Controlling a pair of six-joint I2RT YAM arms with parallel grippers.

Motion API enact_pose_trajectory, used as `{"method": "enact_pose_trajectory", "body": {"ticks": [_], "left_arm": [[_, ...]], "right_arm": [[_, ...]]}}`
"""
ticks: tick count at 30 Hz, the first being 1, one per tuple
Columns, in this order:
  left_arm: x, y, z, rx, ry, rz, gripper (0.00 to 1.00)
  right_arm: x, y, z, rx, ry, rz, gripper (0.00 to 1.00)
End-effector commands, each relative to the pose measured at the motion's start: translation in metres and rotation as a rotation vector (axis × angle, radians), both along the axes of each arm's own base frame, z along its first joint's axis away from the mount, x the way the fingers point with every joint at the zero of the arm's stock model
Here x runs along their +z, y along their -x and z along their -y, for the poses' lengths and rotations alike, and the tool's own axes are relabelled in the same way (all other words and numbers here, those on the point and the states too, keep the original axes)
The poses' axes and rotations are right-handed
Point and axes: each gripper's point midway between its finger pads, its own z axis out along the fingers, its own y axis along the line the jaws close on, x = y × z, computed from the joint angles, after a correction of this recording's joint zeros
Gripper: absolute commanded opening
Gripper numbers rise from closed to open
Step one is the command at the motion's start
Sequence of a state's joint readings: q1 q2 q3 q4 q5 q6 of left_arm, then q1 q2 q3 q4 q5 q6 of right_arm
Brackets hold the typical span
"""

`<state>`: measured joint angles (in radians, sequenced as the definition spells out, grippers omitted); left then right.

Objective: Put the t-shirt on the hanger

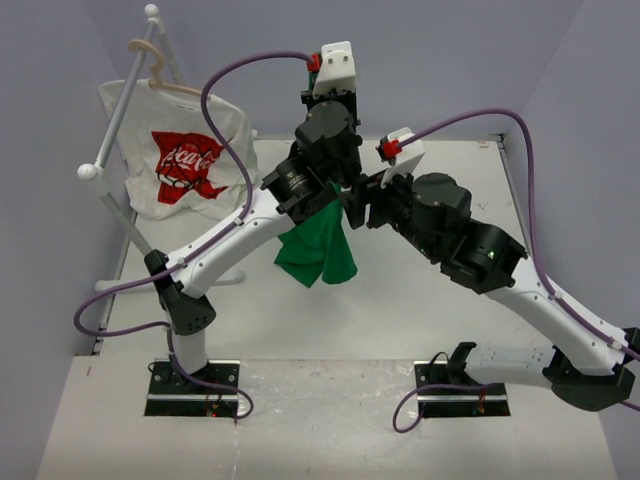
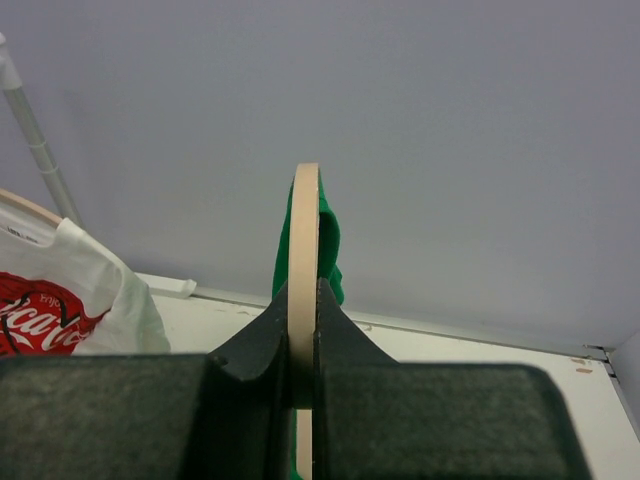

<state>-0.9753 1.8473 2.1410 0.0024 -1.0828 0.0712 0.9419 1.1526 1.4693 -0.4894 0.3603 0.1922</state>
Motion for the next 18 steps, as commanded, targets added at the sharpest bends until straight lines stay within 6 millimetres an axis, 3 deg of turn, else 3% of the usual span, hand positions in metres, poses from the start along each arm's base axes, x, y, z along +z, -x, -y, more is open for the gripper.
{"method": "enact_pose_trajectory", "body": {"ticks": [1,7,12,15,18], "left_arm": [[0.042,0.027,-0.015,-0.046,0.168,0.070,0.00],[0.034,0.031,-0.005,-0.134,0.194,0.032,0.00],[0.022,0.034,-0.015,-0.212,0.232,0.007,0.00],[0.013,0.030,-0.028,-0.213,0.241,-0.004,0.00],[0.002,0.021,-0.045,-0.213,0.240,-0.019,0.00]], "right_arm": [[-0.009,-0.031,0.011,-0.151,0.071,0.042,0.63],[-0.023,-0.045,-0.007,-0.130,0.077,0.045,0.59],[-0.046,-0.054,-0.010,-0.144,0.014,0.029,0.56],[-0.047,-0.047,-0.006,-0.132,-0.061,0.042,0.56],[-0.033,-0.024,0.004,-0.072,-0.182,0.081,0.62]]}}
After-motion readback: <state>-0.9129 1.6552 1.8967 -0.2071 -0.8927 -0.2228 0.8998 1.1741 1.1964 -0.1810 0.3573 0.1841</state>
